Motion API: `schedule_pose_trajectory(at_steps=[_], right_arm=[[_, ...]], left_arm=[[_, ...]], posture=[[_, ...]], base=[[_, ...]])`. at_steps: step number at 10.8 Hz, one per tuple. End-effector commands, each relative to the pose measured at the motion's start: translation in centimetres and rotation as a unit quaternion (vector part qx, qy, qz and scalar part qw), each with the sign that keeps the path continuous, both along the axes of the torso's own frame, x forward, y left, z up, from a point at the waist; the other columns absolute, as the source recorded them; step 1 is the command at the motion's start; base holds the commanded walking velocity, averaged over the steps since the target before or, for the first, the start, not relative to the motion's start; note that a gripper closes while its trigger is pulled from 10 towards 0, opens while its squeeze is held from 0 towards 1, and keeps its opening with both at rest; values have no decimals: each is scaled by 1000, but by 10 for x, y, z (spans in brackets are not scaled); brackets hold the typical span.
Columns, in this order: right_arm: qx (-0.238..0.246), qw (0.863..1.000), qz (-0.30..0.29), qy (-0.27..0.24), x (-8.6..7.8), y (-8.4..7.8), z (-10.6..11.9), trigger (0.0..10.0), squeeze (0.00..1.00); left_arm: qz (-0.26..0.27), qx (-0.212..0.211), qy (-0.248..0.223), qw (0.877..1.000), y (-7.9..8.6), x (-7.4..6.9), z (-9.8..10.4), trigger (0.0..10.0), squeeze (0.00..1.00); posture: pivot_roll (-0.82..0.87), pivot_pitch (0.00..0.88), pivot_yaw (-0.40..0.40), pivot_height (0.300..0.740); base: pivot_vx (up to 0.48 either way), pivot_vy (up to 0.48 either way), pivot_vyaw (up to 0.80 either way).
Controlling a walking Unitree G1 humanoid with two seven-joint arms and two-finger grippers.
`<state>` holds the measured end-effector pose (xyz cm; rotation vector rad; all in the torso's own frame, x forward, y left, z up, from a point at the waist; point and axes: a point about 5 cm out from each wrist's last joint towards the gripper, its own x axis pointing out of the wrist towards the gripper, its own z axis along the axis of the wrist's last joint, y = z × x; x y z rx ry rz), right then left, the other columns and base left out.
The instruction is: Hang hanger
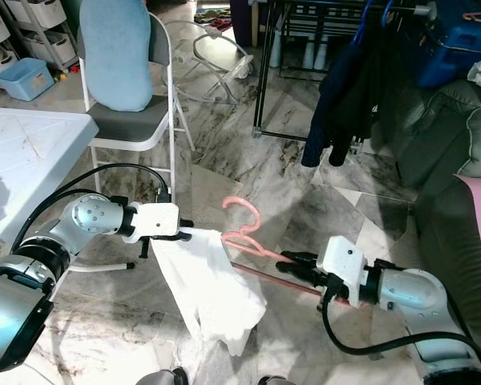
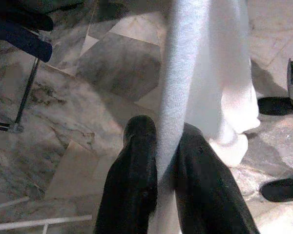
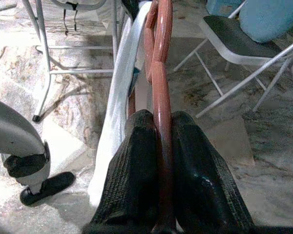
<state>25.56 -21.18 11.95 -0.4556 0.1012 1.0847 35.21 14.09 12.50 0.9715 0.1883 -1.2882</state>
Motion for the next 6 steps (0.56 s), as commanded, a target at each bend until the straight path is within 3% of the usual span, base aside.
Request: schedule_pose_trajectory(at_steps=[1, 4, 5, 6], right_arm=[[8, 1000, 14, -19, 1, 5, 5, 10000, 0], [22, 1000, -12, -17, 8, 5, 5, 10000, 0], [34, 999, -31, -18, 14, 6, 6, 10000, 1000], [30, 999, -36, -20, 14, 5, 4, 10000, 1000]], left_arm=[[9, -2, 0, 1000, 2, 3, 4, 0, 0], [13, -6, 8, 1000, 4, 3, 5, 0, 0], [21, -10, 16, 1000, 6, 3, 3, 0, 0], [29, -16, 23, 999, 8, 2, 1, 0, 0]], posture=[[-154, 121, 67, 740], [-148, 118, 67, 740], [-147, 118, 67, 740], [-146, 119, 67, 740]], base=[[0, 0, 0], [0, 0, 0], [0, 0, 0], [0, 0, 0]])
